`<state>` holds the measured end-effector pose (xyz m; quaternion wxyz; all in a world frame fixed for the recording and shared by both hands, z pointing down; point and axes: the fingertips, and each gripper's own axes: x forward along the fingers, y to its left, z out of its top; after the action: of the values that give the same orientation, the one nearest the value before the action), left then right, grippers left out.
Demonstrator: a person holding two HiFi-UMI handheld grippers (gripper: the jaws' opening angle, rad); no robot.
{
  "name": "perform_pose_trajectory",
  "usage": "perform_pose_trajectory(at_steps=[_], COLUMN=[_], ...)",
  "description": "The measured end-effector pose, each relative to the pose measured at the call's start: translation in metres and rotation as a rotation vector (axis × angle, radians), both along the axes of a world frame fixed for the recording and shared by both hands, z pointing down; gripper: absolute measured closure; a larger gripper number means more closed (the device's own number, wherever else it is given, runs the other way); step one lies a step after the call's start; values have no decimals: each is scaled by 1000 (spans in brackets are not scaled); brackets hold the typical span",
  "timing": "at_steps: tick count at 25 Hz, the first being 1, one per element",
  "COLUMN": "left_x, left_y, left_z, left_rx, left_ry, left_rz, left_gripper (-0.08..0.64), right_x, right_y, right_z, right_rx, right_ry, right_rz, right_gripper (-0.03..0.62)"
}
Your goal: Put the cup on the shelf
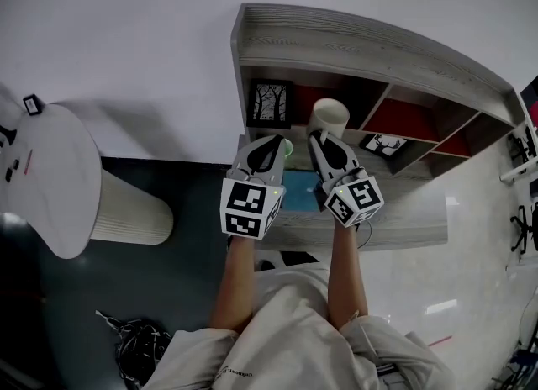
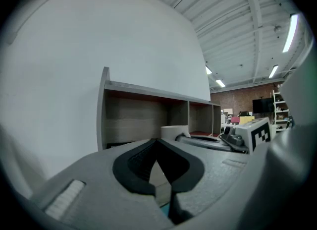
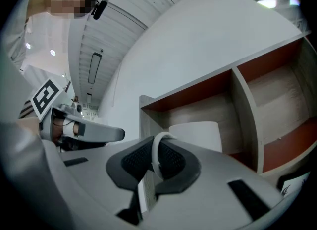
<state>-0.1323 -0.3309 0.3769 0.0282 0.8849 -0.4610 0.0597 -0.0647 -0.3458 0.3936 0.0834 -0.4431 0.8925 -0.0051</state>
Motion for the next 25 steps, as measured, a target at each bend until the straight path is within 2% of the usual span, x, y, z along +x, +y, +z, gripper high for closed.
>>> perform_pose_trajectory(at_steps=[5, 8, 11, 18, 22, 25], left_x=[9, 15, 16, 7, 6, 8], left_y=[-24, -36, -46, -61, -64, -66], left_z=[-1, 3, 5, 16, 24, 31], left_rx=[4, -6, -14, -13, -35, -38], left_ry=[6, 3, 2, -12, 8, -6], left_rz=[9, 6, -5, -72, -82, -85], left_gripper=[549, 549, 549, 549, 549, 549], right_x=[9, 5, 2, 9, 7, 5], right_y=[-17, -27, -35, -50, -60, -68], right_z=[2, -2, 2, 13, 25, 28], right_rx=[61, 72, 47, -6, -91, -112], right_ry=[21, 12, -19, -76, -33, -6], right_rz=[32, -3, -42, -64, -64, -75], right_gripper=[561, 561, 561, 561, 561, 560])
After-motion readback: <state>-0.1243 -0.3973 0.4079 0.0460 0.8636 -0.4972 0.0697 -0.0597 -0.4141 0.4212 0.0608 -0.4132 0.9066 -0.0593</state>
